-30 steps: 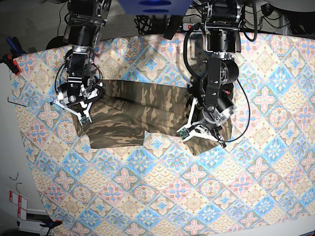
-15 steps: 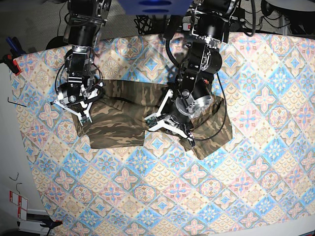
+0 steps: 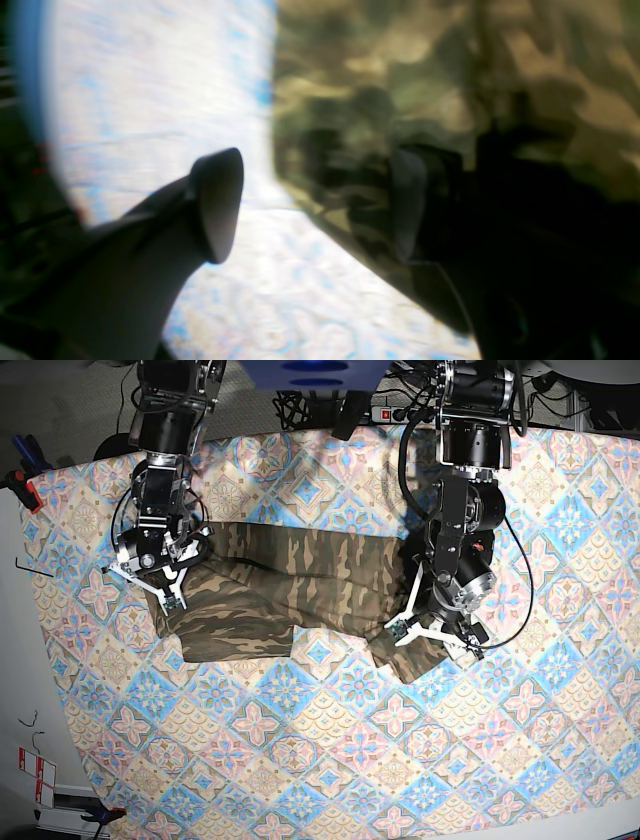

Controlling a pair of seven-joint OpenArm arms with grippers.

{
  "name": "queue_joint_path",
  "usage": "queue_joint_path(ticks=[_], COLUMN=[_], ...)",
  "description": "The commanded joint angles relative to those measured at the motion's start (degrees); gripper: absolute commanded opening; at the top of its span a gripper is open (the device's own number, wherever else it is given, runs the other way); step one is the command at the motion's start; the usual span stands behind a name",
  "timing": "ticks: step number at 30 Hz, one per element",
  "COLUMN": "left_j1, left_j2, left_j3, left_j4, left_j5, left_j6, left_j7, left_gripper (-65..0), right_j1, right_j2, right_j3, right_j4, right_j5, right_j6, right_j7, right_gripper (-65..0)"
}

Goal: Fold the T-shirt properly
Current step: 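Adjust the folded end with the left gripper, smoothing it flat, then grasp the folded end of the camouflage shirt with the left gripper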

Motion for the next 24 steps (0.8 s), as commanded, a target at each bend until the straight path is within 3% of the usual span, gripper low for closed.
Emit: queue_joint_path(ticks=[1,11,14,16,24], left_j1=[-1.25,-0.99,-0.9,-0.9,-2.48], left_j2=[0.25,3.33,3.94,4.03,3.68], left_j3=[0.15,1.21,3.5,3.85,2.79], left_j4=[0.75,6.29,6.91,6.55,-3.56], left_j5=[-0.13,-0.04,0.48,0.04,-0.13], left_j6=[0.77,0.51,-2.83,-3.31,-3.31], left_j7=[-1.13,-0.78,-0.6,-0.6,-1.04], left_gripper=[-23.1,-22.7,-22.9,-22.9,-23.0], right_j1=[-0.33,-0.42,-0.42,-0.42,-0.42], right_j2=[-0.16,-0.16,-0.16,-0.16,-0.16], right_j3=[-0.15,-0.15,-0.15,-0.15,-0.15], right_j4=[-1.24,-1.24,-1.24,-1.24,-1.24], right_j5=[1.43,1.43,1.43,1.43,1.43], right_j6=[0.24,0.24,0.24,0.24,0.24], right_j7=[2.03,2.03,2.03,2.03,2.03], right_gripper=[-34.3,-34.3,-34.3,-34.3,-34.3])
